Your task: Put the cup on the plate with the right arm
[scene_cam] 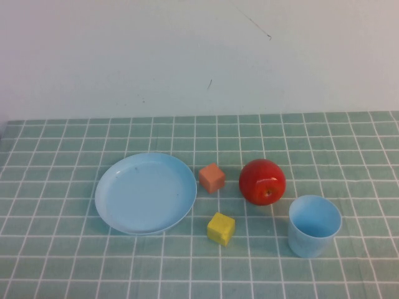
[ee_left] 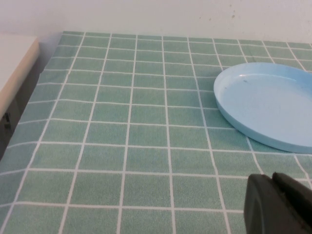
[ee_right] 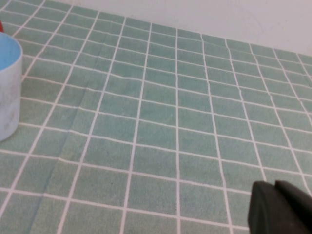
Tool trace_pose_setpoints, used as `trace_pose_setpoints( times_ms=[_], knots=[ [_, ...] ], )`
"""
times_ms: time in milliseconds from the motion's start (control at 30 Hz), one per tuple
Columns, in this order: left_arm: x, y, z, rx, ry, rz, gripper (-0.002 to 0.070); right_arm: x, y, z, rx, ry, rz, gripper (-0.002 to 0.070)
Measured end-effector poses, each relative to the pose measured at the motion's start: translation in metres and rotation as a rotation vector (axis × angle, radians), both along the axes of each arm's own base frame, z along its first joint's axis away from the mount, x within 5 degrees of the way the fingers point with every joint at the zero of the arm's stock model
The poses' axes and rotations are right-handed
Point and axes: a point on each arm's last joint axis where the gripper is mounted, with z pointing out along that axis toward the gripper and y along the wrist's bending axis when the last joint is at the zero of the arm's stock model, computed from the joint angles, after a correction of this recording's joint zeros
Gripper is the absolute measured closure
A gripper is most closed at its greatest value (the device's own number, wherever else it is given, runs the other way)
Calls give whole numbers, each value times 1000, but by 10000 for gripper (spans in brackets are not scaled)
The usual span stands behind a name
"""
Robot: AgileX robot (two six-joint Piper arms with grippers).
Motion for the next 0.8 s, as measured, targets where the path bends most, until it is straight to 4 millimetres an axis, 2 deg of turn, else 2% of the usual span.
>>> trace_pose_setpoints(
  times_ms=[600, 800],
  knots=[
    [0, 0, 0, 0, 0, 0, 678, 0, 0, 0, 0, -2, 0, 678],
    [0, 0, 0, 0, 0, 0, 678, 2, 1, 5, 2, -65, 13, 678]
  ],
)
